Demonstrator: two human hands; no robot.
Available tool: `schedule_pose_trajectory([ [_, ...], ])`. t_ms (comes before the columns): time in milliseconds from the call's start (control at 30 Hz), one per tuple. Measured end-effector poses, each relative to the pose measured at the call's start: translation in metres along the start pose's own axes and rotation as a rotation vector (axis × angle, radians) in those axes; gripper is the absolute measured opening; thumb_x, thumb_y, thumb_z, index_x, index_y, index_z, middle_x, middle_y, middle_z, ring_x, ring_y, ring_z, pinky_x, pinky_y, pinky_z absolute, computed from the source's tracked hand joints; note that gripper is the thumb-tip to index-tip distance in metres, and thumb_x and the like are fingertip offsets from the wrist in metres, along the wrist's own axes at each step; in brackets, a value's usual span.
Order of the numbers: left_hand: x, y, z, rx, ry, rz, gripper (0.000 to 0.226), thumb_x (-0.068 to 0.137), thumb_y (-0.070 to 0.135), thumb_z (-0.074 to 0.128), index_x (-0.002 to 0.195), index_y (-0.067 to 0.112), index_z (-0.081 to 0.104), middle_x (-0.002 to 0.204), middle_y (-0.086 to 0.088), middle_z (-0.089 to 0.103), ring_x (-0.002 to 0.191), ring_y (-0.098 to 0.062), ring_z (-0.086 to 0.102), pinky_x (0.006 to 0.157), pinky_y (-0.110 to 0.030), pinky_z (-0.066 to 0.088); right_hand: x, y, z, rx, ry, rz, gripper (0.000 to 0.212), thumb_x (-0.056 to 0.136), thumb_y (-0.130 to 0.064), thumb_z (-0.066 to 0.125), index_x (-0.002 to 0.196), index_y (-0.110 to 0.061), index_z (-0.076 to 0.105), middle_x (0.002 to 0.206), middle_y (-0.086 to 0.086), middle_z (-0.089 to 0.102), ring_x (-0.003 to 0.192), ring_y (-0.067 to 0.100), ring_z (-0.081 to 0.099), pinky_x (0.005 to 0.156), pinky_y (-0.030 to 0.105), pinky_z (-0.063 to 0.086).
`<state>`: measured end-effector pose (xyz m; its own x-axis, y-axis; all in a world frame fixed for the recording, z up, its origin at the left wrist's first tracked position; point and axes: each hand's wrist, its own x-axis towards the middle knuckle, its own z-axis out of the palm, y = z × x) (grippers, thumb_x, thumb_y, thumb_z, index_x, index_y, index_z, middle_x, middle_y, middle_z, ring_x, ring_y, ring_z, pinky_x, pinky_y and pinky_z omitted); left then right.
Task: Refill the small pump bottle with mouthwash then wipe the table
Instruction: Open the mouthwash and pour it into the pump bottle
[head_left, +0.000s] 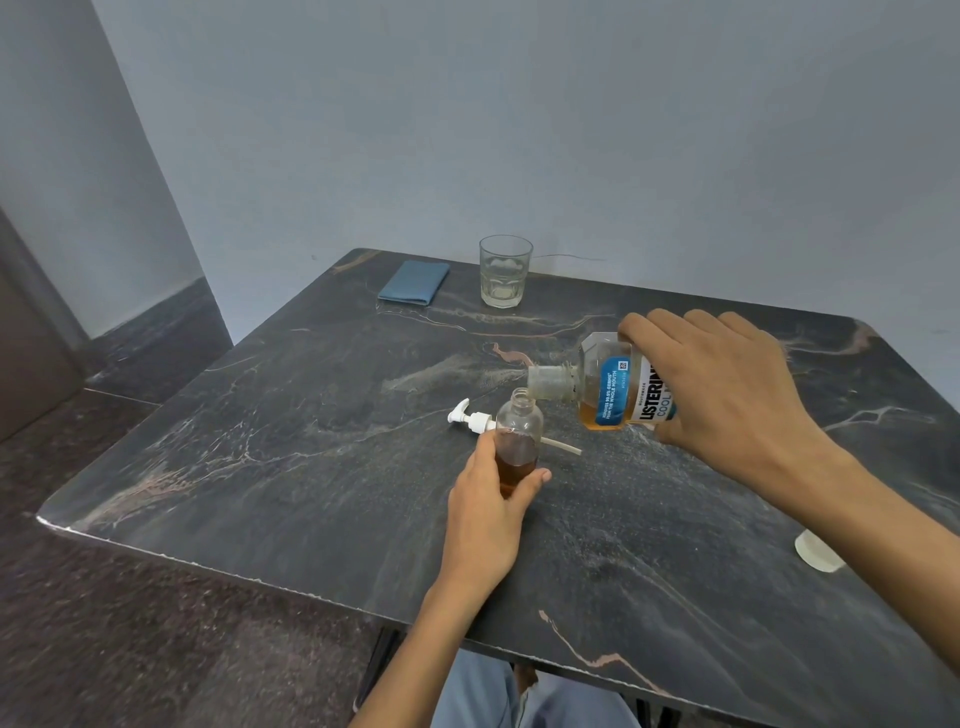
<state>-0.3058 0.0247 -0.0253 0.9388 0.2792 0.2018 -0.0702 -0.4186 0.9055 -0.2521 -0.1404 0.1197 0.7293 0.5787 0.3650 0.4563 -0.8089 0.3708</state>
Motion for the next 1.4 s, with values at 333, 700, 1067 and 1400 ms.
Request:
schedule_pose_trajectory([
  [333,-0.0013,0.0003,-0.0008,-0.011,-0.002,0.011,0.03,0.085,0.035,0.065,0.107,0.033,0.044,0.099,0.014,0.058,0.091,-0.004,0.055,0.077,-0.02,0.042,0.0002,-0.0004,0.0001,0.0,0.01,0.006,0.08,0.043,-0.03,0.092,0.109,-0.02,0.048,0.093,0.002,0.061,0.075,0.02,0.055,0.065,0.03,0.041],
  [700,-0.0001,-0.0005,-0.0002,-0.011,-0.006,0.006,0.031,0.084,0.036,0.065,0.107,0.033,0.044,0.099,0.014,0.058,0.091,-0.005,0.054,0.077,-0.022,0.043,0.0002,-0.0004,0.0007,0.005,0.025,0.003,0.079,0.042,-0.027,0.092,0.108,-0.019,0.049,0.091,0.002,0.061,0.072,0.02,0.053,0.063,0.029,0.036],
  [1067,0.0003,-0.0016,0.0,-0.006,0.007,0.009,0.031,0.084,0.037,0.066,0.106,0.034,0.044,0.096,0.013,0.058,0.085,-0.004,0.052,0.074,-0.022,0.039,0.0003,-0.0003,0.0001,0.012,0.037,0.006,0.082,0.038,-0.026,0.093,0.108,-0.018,0.051,0.09,0.003,0.062,0.071,0.022,0.054,0.063,0.03,0.039],
  [1400,0.0003,-0.0009,-0.0001,-0.006,0.001,0.003,0.032,0.084,0.036,0.066,0.108,0.032,0.045,0.096,0.013,0.057,0.084,-0.003,0.053,0.071,-0.019,0.038,0.0004,-0.0005,0.0012,0.003,0.045,0.006,0.083,0.036,-0.028,0.093,0.107,-0.018,0.051,0.088,0.002,0.061,0.07,0.021,0.054,0.062,0.03,0.041],
])
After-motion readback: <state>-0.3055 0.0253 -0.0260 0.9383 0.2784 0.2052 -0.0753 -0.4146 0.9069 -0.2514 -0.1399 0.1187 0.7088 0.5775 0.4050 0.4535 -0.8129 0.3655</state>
